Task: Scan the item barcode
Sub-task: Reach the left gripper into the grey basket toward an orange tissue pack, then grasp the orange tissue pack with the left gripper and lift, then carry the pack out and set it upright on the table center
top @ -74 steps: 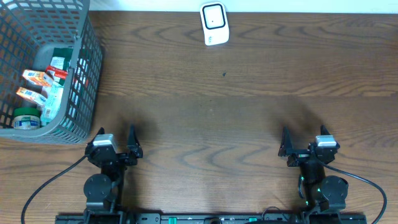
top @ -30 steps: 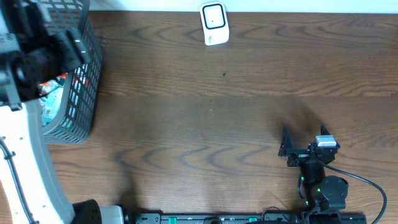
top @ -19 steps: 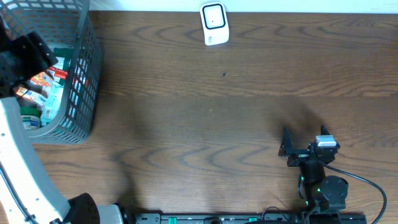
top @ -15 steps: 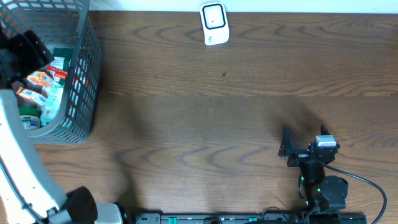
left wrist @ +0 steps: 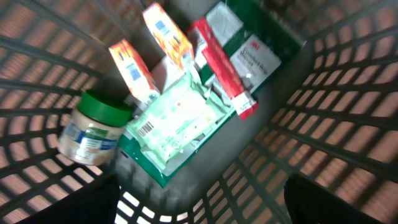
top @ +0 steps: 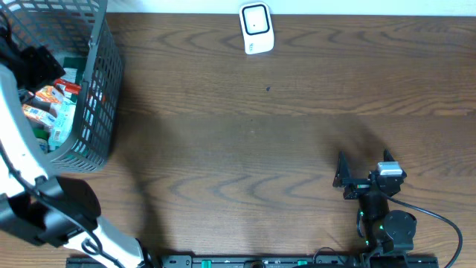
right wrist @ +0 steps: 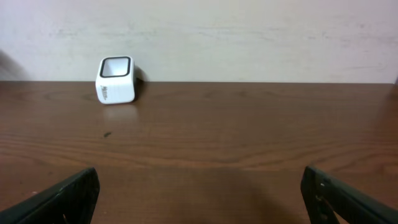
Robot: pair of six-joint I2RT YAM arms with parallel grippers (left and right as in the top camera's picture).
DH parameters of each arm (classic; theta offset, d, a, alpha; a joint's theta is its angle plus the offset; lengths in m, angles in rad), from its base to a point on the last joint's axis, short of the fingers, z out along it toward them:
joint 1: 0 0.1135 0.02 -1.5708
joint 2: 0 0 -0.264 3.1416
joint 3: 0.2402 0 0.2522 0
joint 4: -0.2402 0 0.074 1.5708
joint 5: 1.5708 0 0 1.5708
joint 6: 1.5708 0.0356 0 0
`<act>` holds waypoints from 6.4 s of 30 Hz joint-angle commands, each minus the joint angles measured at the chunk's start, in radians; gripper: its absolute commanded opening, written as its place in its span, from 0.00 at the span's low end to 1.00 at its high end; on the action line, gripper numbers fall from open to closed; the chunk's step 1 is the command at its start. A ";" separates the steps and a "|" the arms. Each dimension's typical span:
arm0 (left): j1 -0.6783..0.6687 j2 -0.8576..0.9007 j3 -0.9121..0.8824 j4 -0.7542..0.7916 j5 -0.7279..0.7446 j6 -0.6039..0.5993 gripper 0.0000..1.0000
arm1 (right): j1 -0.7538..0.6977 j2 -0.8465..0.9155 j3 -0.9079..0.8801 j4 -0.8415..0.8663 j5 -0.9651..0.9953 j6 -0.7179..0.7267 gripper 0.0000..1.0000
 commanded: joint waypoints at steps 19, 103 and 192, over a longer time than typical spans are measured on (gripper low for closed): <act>0.003 0.126 0.000 0.089 -0.100 -0.332 0.85 | -0.003 -0.005 -0.001 -0.004 0.000 -0.005 0.99; -0.037 -0.403 -0.497 0.678 -0.107 -0.465 0.24 | -0.003 -0.005 -0.001 -0.004 0.000 -0.005 0.99; -0.677 -0.442 -0.568 0.554 -0.302 -0.428 0.87 | -0.003 -0.005 -0.001 -0.004 0.000 -0.005 0.99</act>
